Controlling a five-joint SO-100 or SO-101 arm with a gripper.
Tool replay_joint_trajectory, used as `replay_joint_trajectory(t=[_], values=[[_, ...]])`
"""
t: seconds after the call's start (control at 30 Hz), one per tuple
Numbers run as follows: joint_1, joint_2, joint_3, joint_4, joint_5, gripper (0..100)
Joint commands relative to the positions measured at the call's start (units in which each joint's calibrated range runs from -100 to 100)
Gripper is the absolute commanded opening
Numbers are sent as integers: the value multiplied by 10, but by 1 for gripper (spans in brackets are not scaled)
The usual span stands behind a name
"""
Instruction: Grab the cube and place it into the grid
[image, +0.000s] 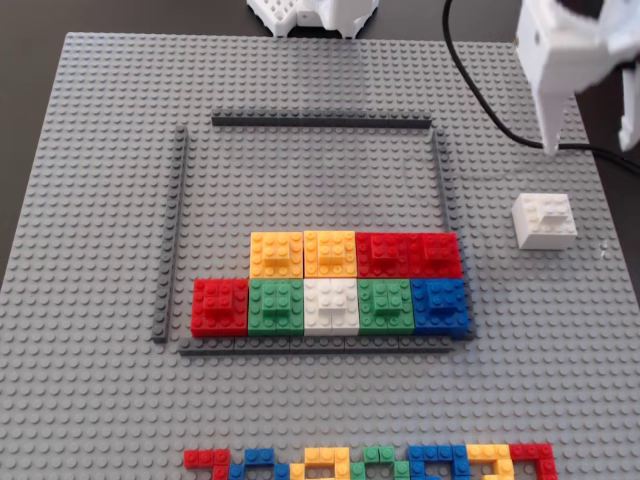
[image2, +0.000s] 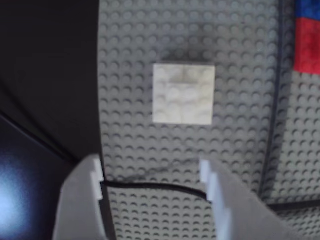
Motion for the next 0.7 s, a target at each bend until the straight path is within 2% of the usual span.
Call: replay_joint_trajectory(t=[0.0,0.67], values=[[5,19,-89,6,-4,25],[21,143,-259,47,-2,25]])
